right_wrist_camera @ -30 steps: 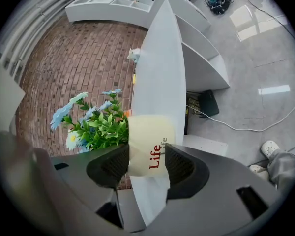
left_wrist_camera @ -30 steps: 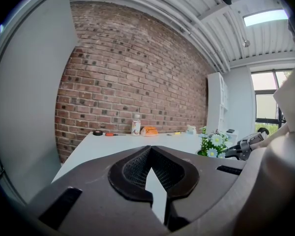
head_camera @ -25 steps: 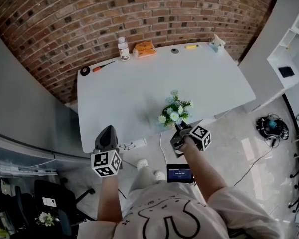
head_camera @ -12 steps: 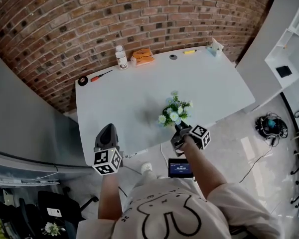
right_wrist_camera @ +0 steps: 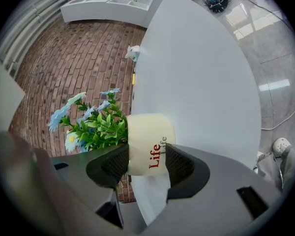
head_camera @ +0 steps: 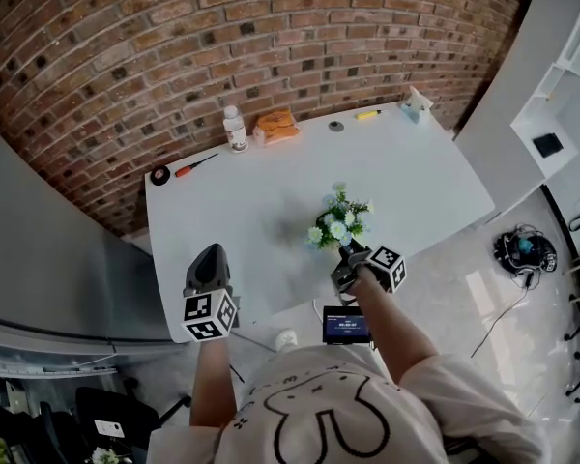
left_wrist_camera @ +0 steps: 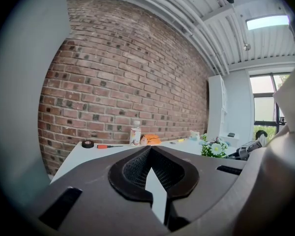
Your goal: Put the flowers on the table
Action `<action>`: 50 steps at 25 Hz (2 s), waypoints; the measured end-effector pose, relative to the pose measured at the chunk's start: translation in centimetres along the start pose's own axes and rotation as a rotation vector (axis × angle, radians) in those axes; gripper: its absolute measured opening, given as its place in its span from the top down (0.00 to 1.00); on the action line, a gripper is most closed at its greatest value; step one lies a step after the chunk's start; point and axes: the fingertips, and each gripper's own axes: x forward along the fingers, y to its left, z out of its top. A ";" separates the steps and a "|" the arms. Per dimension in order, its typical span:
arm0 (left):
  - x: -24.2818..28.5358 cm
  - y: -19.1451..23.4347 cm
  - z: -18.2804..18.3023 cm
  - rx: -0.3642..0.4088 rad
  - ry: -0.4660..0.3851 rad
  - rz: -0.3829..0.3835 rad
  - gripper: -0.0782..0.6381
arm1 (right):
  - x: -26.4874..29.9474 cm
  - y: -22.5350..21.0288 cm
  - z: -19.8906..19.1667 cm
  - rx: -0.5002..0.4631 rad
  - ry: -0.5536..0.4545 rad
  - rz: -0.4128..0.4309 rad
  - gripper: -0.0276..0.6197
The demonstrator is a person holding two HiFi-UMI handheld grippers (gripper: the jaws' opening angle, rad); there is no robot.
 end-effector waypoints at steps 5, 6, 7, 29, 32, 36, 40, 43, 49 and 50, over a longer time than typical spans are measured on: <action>0.6 0.5 0.3 -0.002 -0.001 0.000 0.88 | 0.9 0.3 0.4 0.004 0.001 -0.003 0.60; 0.6 0.6 0.3 -0.002 -0.001 0.000 0.88 | 1.0 0.4 0.4 0.005 0.003 -0.003 0.60; 0.6 0.6 0.3 -0.002 0.001 -0.001 0.88 | 1.2 0.4 0.5 0.007 0.007 -0.004 0.60; -1.0 -0.5 0.3 -0.003 -0.008 -0.042 0.88 | -3.2 4.8 0.8 -0.196 0.005 0.121 0.89; -0.7 -1.1 0.8 0.012 -0.014 -0.054 0.88 | -4.5 6.1 1.5 -0.304 -0.006 0.143 0.92; -0.6 -2.0 1.3 0.047 -0.014 -0.072 0.88 | -6.4 6.7 2.5 -0.371 -0.028 0.146 0.93; -0.5 -3.0 2.0 0.059 -0.024 -0.086 0.88 | -8.4 7.5 4.2 -0.376 -0.085 0.172 0.93; -0.2 -3.8 2.4 0.073 -0.030 -0.107 0.88 | -10.3 9.5 4.8 -0.441 -0.127 0.222 0.93; 0.4 -5.1 4.0 0.089 -0.068 -0.134 0.88 | -13.5 14.4 4.4 -0.935 -0.195 0.229 0.93; 0.5 -5.3 4.3 0.088 -0.075 -0.138 0.88 | -13.9 15.3 4.4 -1.006 -0.217 0.234 0.93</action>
